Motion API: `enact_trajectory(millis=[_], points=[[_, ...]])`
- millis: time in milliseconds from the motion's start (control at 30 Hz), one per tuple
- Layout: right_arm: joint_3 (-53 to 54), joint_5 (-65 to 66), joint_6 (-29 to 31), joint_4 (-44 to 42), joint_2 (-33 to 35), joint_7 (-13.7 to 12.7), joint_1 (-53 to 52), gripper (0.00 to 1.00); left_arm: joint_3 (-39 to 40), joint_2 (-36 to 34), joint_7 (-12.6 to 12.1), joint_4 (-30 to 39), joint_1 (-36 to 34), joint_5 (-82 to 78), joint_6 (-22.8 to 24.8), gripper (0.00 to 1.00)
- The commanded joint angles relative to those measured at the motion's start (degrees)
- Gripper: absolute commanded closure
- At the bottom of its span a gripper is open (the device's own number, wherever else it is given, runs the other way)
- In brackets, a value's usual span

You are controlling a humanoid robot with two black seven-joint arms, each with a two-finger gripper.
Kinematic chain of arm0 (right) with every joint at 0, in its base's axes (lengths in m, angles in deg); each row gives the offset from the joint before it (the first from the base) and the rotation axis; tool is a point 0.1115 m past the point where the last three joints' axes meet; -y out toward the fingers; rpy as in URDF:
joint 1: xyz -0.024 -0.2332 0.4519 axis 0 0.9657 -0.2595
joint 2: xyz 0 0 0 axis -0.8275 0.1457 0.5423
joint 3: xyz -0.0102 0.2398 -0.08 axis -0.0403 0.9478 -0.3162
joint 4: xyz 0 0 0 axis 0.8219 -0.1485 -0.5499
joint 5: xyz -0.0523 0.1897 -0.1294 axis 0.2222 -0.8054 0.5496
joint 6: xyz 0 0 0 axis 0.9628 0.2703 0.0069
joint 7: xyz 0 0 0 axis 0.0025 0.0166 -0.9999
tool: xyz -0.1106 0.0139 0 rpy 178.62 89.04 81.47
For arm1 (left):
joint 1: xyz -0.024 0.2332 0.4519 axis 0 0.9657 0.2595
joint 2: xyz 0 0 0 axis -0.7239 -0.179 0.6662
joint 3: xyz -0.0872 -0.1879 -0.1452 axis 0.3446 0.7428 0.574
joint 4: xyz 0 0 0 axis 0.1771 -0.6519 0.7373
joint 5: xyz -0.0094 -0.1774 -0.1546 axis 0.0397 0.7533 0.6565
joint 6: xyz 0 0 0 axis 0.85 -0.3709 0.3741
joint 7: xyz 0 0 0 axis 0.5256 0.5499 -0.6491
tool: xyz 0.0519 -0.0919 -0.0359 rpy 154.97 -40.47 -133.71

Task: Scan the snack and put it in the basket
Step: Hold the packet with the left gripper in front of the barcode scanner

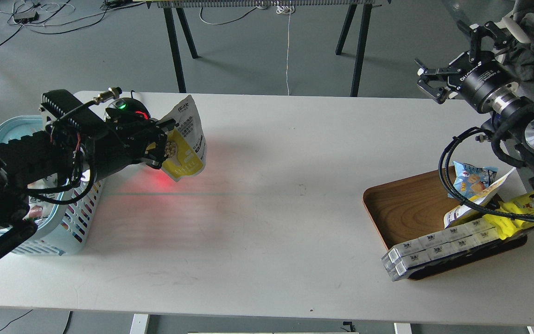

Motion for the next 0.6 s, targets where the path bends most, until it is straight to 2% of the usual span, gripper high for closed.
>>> enact_trajectory(millis=[0,334,434,568], points=[[0.0,0.1,0.0,0.0,0.0,0.0,0.2,0.01,-1.7,-0.9,0.9,0.0,-1.5,-0.2,0.5,1.0],[0.1,0.1,0.0,0.0,0.0,0.0,0.2,0.01,-8.2,-1.7,2.2,0.0,-13.1,-0.2,6.4,1.0],[0.1,0.1,-0.1,0.0,-0.2,0.0,0.2,0.01,-9.5,-1.3,2.2,0.1,-15.0,-0.2,6.8,1.0],[0.1,0.1,-0.1,0.0,-0.2,0.0,0.0,0.01,-7.4,-2.3,2.3,0.0,-15.3,-0.2,6.8,1.0]])
